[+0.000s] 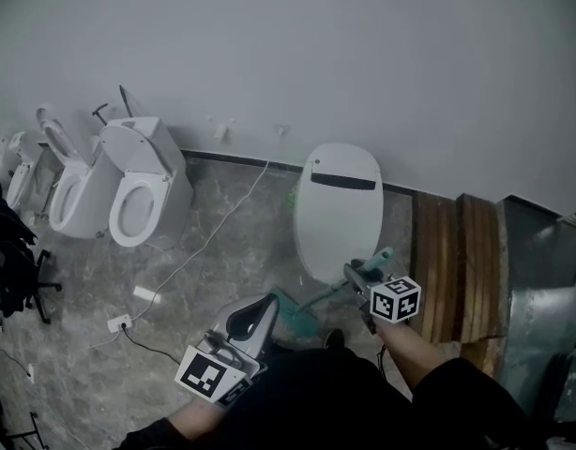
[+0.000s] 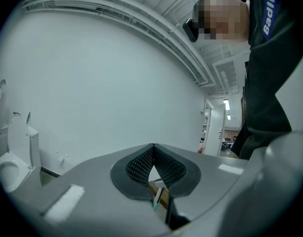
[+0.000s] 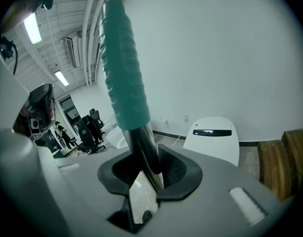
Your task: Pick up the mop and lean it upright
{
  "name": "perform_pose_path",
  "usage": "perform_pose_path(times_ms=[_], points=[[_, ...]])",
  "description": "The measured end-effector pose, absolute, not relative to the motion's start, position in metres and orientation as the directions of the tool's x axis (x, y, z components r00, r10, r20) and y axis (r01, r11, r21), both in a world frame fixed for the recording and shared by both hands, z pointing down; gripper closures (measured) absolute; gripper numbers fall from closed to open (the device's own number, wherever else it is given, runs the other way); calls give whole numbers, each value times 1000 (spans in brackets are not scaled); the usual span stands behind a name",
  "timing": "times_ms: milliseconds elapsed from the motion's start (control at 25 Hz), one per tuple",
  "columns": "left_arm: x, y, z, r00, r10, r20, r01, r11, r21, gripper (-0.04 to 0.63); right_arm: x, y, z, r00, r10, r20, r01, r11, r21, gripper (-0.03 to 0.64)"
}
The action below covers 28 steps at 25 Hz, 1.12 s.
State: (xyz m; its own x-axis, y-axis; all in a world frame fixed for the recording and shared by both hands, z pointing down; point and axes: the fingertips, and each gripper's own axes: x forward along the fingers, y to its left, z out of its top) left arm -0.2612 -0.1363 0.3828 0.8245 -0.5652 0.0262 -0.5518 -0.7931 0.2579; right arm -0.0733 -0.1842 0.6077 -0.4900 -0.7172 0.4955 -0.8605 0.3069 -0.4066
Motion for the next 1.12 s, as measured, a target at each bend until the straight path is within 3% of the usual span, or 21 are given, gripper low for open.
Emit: perform_pose_path(times_ms=[720, 1120], points=[[-190, -105, 405, 984, -175, 17, -173, -941, 292, 577, -26, -84, 555, -248, -860, 446, -917, 60, -394, 522], [-147, -90, 395, 987, -157, 32, -160, -948, 277, 575, -15, -73, 534, -313, -871, 379, -895, 137, -423, 522]])
